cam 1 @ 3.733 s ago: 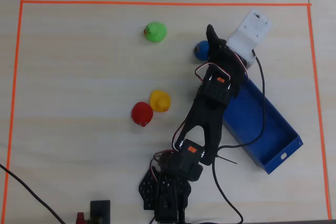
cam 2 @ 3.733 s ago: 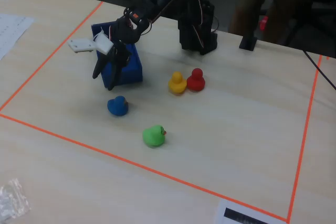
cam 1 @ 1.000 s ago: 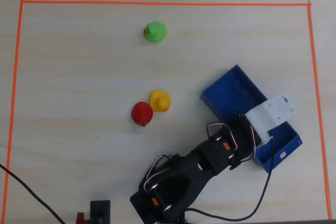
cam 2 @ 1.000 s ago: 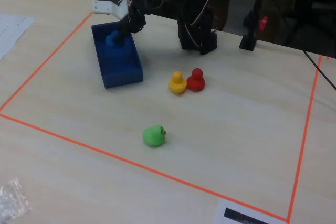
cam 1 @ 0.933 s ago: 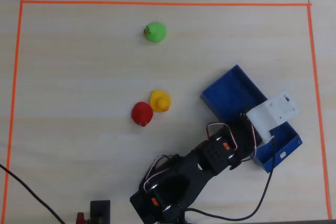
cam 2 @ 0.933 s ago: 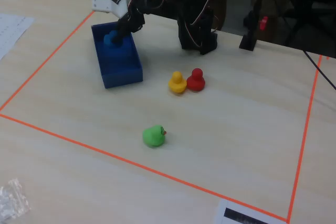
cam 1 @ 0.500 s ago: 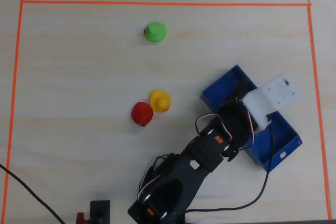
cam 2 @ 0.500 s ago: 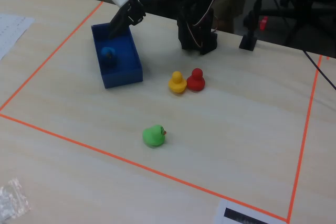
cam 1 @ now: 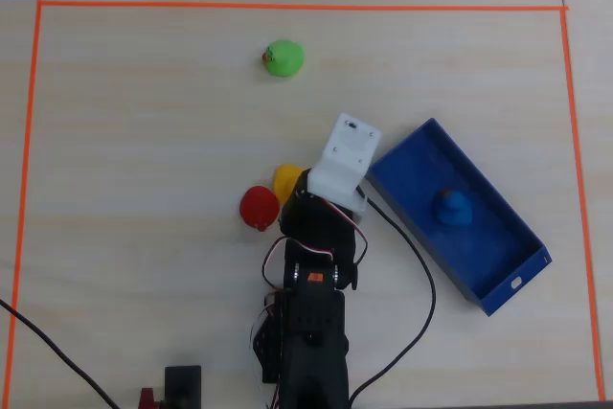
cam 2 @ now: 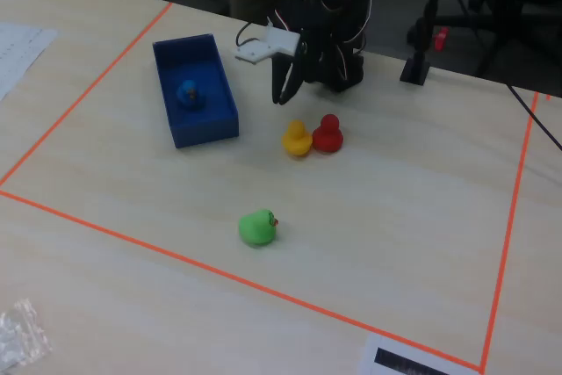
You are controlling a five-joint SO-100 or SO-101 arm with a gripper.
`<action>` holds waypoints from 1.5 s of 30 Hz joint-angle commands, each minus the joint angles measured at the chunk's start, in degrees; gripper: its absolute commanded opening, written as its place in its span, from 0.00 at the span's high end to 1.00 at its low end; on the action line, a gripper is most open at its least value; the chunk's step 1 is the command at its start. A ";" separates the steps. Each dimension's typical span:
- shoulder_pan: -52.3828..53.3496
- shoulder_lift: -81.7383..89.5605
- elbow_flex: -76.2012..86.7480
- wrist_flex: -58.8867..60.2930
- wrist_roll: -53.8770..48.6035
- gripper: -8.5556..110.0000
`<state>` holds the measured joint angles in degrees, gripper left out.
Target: Grasp blue duck and put it into box.
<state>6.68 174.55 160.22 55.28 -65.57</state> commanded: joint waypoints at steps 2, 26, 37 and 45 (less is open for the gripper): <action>-4.66 7.21 8.53 0.53 0.35 0.93; -2.55 15.12 -0.70 27.33 -10.28 0.93; -3.34 15.21 18.02 19.95 -11.95 0.93; -5.19 15.21 18.02 20.04 -11.43 0.92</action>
<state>2.02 190.20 178.15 74.97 -77.52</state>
